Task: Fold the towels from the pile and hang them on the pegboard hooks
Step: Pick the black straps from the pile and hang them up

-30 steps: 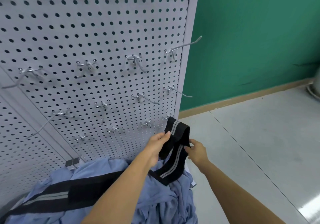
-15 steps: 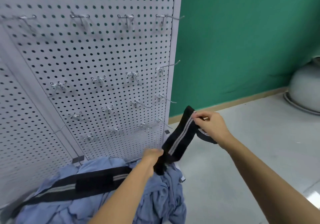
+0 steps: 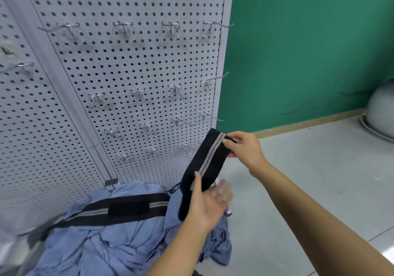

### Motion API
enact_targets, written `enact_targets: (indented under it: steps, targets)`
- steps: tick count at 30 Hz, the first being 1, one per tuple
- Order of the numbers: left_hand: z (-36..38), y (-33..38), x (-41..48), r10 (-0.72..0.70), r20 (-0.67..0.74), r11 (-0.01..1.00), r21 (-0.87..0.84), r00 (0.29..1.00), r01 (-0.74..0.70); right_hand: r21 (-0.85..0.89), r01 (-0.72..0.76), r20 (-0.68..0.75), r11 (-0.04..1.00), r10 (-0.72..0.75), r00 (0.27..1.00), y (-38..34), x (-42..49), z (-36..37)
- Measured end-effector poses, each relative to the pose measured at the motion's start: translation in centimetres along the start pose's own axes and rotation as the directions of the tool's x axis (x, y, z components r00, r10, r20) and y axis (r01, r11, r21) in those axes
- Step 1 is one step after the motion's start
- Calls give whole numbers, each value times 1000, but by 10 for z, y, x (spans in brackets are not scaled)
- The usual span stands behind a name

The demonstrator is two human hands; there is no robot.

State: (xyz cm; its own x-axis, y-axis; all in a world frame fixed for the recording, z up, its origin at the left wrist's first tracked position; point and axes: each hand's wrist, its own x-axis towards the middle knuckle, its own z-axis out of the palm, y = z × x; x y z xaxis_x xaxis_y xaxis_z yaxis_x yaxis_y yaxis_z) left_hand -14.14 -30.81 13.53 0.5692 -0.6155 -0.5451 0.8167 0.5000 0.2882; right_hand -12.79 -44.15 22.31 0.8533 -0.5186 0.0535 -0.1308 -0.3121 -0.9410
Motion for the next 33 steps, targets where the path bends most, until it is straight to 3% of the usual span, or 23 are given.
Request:
enact_targets:
  steps: [2, 4, 12, 16, 19, 23, 27, 29, 33]
  targets:
    - [6, 7, 9, 202, -109, 961, -169, 973, -219, 82, -110, -14, 990, 112, 994, 12, 5, -4]
    - [6, 16, 21, 252, -173, 928, -234, 952, -289, 111, -195, -38, 974, 200, 979, 28, 11, -9]
    - [-9, 18, 51, -22, -222, 996, -89, 975, 2, 94, -325, 7, 941, 326, 945, 68, 41, -24]
    - [-6, 33, 66, 43, -211, 985, -155, 976, -77, 238, -313, 99, 919, 298, 949, 67, 62, -18]
    - [1, 50, 80, 108, -216, 969, -197, 970, -152, 347, -335, 89, 876, 325, 942, 70, 77, -10]
    - [16, 65, 91, 149, -110, 947, -269, 983, -174, 503, -366, 114, 783, 360, 926, 74, 89, -6]
    - [14, 60, 88, 25, -65, 984, -172, 998, -36, 538, -426, 104, 727, 445, 890, 80, 92, -12]
    - [10, 51, 86, 29, -75, 982, -184, 997, -43, 548, -466, 179, 695, 447, 877, 83, 87, -14]
    - [-2, 34, 77, 53, -136, 976, -202, 989, -80, 417, -530, 283, 738, 449, 848, 90, 73, -21]
